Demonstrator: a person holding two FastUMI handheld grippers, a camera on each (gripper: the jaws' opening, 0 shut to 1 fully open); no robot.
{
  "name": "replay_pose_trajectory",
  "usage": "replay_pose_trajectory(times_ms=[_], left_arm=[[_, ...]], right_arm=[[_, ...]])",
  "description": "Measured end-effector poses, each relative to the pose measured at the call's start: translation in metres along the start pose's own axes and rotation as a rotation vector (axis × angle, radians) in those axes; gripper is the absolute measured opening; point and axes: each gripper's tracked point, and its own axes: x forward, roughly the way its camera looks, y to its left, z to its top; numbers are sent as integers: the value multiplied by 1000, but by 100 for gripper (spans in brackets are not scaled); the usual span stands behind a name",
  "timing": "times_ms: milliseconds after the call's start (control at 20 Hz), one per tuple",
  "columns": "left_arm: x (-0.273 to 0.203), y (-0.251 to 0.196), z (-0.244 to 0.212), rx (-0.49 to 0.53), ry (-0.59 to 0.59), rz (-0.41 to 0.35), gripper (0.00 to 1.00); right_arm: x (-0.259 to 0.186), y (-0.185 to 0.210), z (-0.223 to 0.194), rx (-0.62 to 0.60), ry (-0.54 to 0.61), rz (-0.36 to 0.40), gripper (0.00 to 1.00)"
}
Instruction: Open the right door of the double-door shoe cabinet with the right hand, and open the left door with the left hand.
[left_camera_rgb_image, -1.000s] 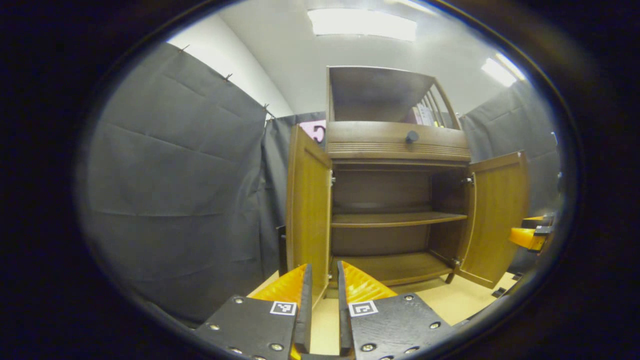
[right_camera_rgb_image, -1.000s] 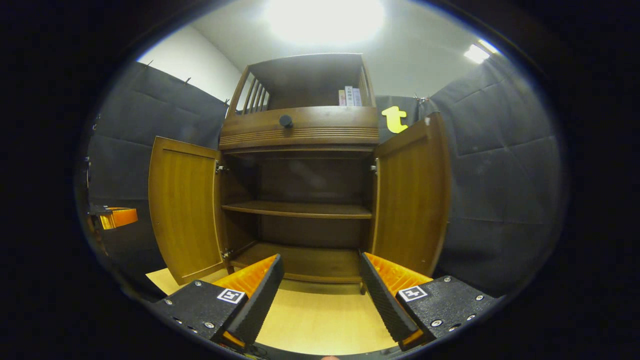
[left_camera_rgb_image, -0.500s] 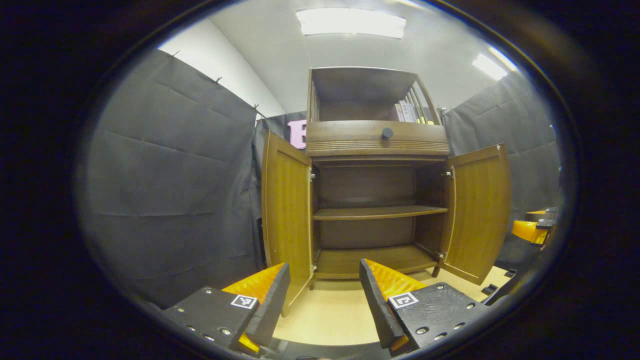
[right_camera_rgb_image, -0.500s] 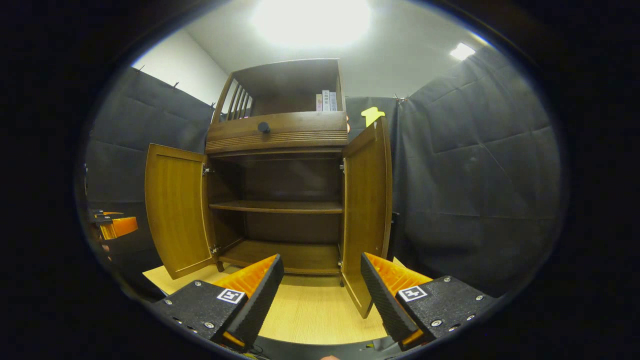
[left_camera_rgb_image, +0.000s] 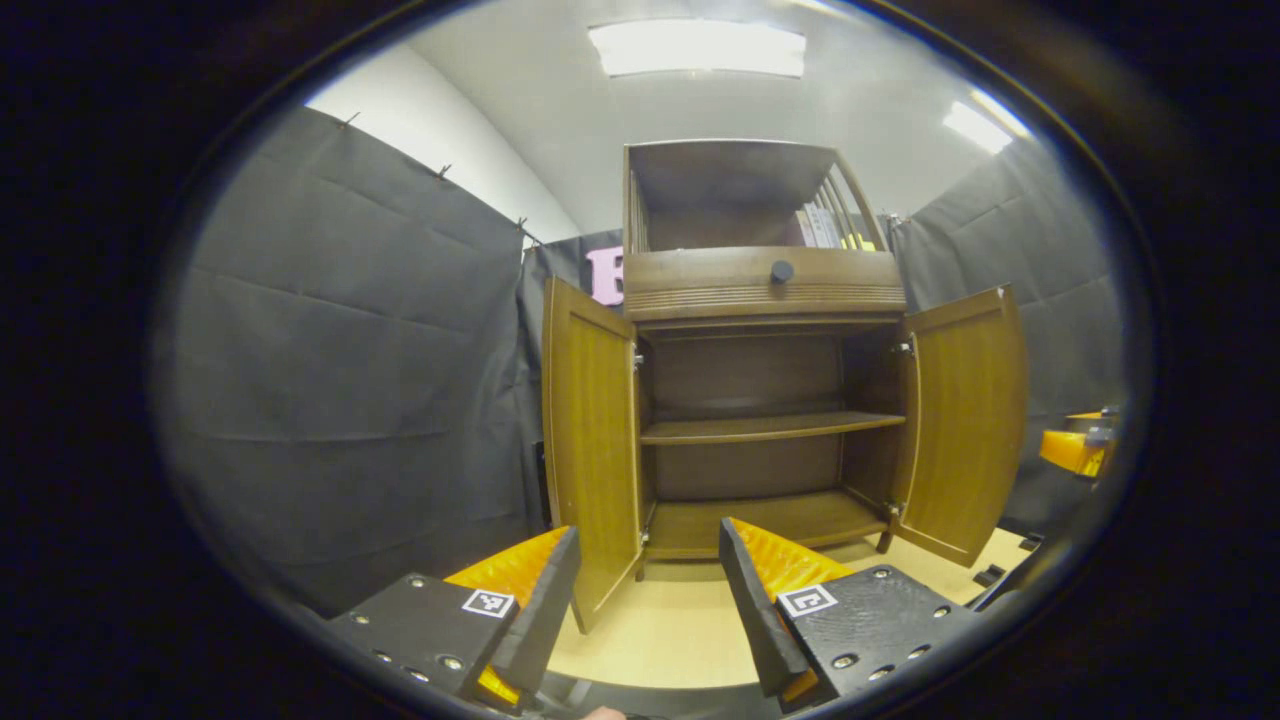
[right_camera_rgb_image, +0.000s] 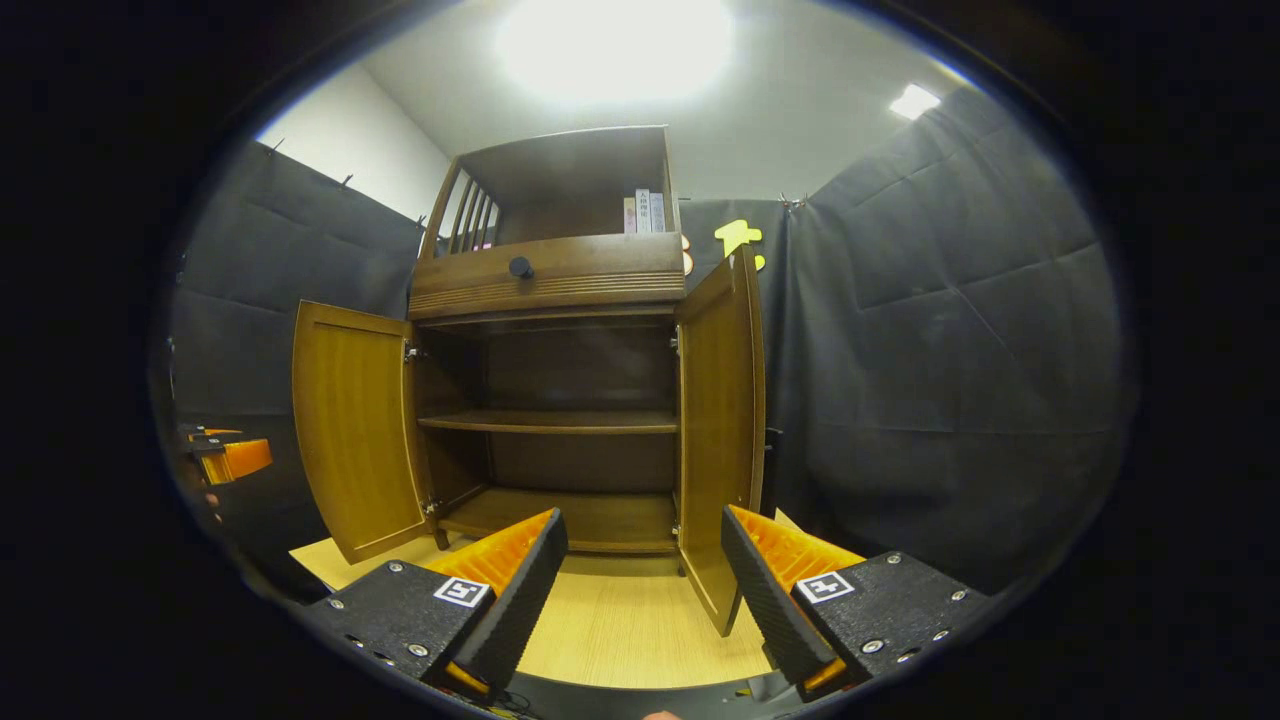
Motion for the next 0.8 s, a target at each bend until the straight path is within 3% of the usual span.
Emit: replay_pose_trajectory(times_ms=[800], left_arm=[[1, 0, 3, -1, -18, -3, 84]], right_arm=[[2, -3, 0, 1, -2, -10, 95]])
